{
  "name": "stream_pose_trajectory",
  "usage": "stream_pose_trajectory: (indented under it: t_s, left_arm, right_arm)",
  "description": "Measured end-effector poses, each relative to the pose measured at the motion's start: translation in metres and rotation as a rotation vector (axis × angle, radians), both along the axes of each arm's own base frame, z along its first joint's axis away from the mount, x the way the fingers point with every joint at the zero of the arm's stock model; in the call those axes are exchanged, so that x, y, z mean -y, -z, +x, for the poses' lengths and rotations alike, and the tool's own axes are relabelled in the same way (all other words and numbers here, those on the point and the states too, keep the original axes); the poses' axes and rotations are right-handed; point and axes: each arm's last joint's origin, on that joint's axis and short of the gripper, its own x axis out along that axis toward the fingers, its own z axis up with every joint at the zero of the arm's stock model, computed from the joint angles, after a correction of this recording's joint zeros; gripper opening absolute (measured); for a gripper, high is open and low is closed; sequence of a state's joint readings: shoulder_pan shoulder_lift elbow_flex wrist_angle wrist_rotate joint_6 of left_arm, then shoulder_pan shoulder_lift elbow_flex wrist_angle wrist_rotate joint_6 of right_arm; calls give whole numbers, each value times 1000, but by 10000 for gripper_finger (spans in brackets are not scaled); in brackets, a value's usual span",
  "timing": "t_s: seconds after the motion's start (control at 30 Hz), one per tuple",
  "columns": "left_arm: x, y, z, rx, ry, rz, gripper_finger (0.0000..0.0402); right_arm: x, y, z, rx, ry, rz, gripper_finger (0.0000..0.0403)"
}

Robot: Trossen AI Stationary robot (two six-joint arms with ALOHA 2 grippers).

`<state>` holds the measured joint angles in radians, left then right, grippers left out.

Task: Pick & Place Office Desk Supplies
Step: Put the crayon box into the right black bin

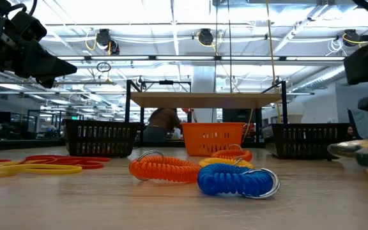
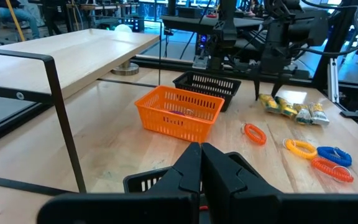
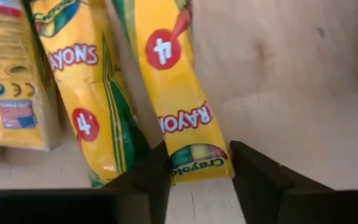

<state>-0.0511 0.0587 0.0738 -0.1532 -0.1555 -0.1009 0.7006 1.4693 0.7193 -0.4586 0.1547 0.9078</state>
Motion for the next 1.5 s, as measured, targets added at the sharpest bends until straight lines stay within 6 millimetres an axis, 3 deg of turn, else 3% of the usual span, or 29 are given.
stream_pose_trajectory:
  t_s: [0.13,0.3,0.6,0.8,0.97,1.1,1.23,1.5]
  left_arm:
    - [0,0,0,0,0,0,10]
    - [0,0,0,0,0,0,10]
    - [0,0,0,0,0,0,10]
    - [0,0,0,0,0,0,10]
    - [0,0,0,0,0,0,10]
    - [0,0,0,0,0,-1,10]
    - [0,0,0,0,0,-1,10]
    - [0,0,0,1,-1,-7,10]
  right_arm:
    - [-2,-6,2,52,-44,26,91]
    - [1,-19,2,153,-63,-1,97]
    - [9,-71,2,556,-110,-69,89]
    - [28,-108,1,774,-86,-66,97]
    - [49,-128,-1,873,-105,-84,93]
    - [63,-143,-4,1067,-144,-29,94]
    - [80,-144,-16,1176,-135,2,94]
    - [111,-121,-42,1229,-26,-51,95]
